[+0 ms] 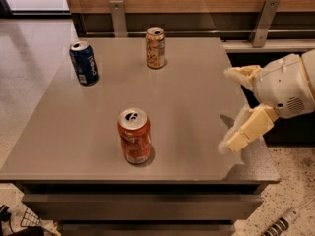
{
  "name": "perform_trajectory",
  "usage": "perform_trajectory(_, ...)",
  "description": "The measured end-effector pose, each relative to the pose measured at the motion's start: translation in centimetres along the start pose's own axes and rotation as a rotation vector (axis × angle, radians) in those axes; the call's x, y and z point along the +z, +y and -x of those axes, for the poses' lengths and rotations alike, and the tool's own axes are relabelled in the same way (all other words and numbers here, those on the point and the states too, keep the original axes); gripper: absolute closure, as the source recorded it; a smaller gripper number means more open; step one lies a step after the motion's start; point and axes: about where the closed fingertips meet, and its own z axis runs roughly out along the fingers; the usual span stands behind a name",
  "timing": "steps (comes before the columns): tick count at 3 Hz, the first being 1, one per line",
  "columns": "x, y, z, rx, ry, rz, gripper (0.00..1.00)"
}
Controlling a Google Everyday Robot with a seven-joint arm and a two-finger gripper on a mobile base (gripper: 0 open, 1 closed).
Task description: Move coke can near orange can
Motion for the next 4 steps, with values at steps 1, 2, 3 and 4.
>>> perform_trajectory(1, 2.8, 1.0, 1.4, 0.001, -0.168, 0.047, 0.00)
perform_trajectory(2, 4.6, 2.6, 3.0, -0.028, -0.303, 0.075, 0.00)
perform_trajectory(3, 4.6, 2.6, 3.0, -0.028, -0.302, 0.075, 0.00)
perform_trajectory(4, 6.4, 2.8, 2.9, -0.005, -0.326, 0.073, 0.00)
